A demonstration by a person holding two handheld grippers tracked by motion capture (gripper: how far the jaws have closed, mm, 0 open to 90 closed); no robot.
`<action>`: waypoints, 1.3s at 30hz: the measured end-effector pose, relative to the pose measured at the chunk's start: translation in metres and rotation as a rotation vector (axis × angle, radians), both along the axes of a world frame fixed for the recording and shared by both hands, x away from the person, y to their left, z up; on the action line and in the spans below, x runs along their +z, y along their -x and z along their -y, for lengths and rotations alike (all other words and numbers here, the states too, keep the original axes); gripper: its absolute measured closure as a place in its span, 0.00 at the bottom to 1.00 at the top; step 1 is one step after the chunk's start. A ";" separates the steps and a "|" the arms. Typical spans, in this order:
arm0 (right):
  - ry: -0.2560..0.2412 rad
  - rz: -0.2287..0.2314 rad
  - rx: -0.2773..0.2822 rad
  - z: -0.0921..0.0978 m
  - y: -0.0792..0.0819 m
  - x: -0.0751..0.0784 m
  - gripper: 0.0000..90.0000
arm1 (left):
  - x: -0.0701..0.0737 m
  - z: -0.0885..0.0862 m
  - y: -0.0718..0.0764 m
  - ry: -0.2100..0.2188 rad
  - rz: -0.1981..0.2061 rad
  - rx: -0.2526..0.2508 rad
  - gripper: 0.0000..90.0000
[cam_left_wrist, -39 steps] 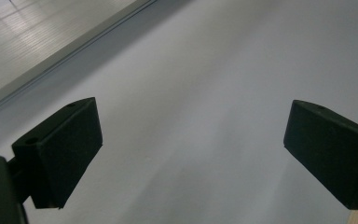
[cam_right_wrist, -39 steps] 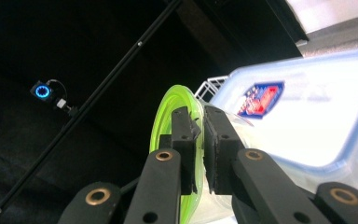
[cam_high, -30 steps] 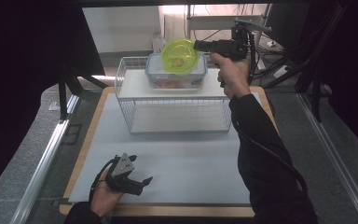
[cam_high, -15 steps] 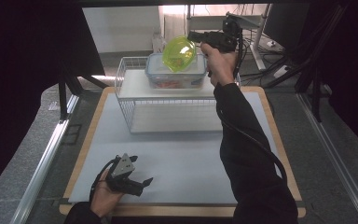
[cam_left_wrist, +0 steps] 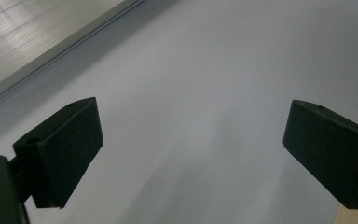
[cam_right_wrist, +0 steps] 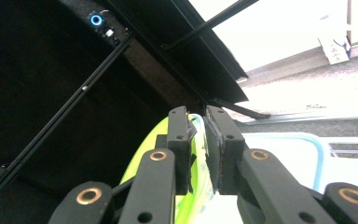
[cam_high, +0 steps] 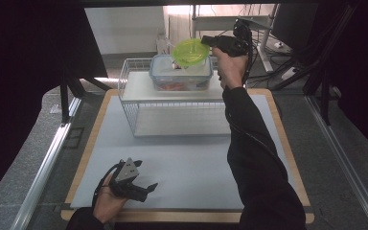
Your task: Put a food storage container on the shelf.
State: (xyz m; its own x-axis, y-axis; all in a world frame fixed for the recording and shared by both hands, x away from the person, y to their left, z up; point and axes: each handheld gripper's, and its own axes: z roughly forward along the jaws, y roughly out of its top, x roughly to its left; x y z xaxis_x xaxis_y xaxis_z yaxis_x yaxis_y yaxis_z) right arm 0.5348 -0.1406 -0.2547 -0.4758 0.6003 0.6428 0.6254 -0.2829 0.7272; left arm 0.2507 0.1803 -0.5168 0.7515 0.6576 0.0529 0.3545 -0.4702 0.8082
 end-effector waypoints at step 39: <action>0.561 0.225 0.091 -0.023 0.056 -0.025 0.98 | -0.001 0.003 0.001 -0.018 0.004 -0.012 0.05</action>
State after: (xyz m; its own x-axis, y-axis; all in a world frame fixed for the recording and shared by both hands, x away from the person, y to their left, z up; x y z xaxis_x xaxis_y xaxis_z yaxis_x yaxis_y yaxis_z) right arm 0.4793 -0.1179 -0.2795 -0.6285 0.7688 0.1183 0.4431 0.2289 0.8667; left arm 0.2498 0.1769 -0.5176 0.7593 0.6472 0.0677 0.3457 -0.4893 0.8007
